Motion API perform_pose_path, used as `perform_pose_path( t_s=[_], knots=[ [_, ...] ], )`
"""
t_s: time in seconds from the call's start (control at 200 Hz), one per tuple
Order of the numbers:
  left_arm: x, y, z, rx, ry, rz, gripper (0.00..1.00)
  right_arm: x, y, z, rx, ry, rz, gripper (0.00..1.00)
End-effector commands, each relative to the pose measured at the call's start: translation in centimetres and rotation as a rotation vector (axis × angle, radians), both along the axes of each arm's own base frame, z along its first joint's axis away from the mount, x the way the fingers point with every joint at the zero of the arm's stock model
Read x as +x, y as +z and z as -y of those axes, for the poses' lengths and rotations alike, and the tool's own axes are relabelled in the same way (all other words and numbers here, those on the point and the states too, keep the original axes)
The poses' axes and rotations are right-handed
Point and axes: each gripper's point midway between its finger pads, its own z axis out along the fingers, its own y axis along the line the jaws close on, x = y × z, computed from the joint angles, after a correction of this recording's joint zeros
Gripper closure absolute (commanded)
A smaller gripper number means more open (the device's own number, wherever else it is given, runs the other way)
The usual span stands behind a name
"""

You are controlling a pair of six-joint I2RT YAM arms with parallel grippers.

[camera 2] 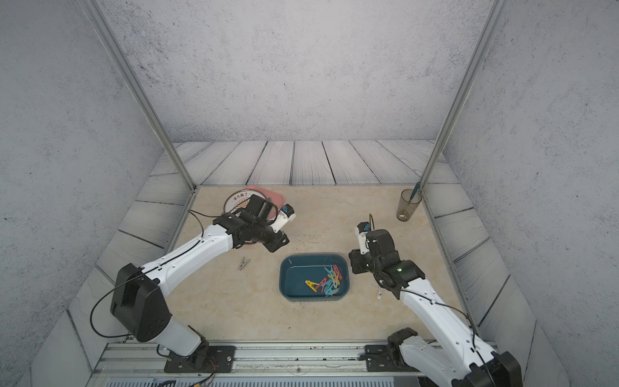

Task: Take the clothespins out of the storage box
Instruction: Place the clothespin at the center of the board, then pick up the clothespin from the storage box.

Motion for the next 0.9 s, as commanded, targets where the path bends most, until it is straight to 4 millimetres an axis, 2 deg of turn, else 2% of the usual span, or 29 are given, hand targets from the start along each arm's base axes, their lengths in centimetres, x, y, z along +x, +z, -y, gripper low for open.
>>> perform_pose_path(
  t_s=[0.0,0.2,0.405,0.565,0.671,0.776,0.891],
  knots=[
    [-2.2,-0.7,3.8,-0.016,-0.108,-0.055,0.64,-0.5,0.2,0.9,-0.010,-0.034,0.008,0.69],
    [-4.9,-2.4,8.6,-0.012,-0.225,-0.079,0.63,-1.3,0.1,1.5,-0.022,-0.050,0.007,0.69],
    [-7.5,-4.9,11.6,0.027,-0.404,-0.078,0.63,-1.8,-0.4,1.7,-0.011,-0.057,0.001,0.69],
    [-7.7,-6.4,12.3,0.044,-0.434,-0.098,0.63,-2.1,-0.8,1.4,0.004,-0.043,-0.019,0.69],
    [-7.7,-6.6,12.2,0.053,-0.426,-0.106,0.63,-2.4,-0.9,0.1,0.058,-0.012,-0.066,0.69],
    [-7.6,-6.2,11.8,0.068,-0.414,-0.104,0.63,-2.6,-1.4,-0.5,0.085,-0.036,-0.158,0.68],
    [-7.3,-5.1,11.0,0.061,-0.390,-0.071,0.63,-3.1,-2.7,-1.3,0.024,-0.018,-0.242,0.68]
  ],
)
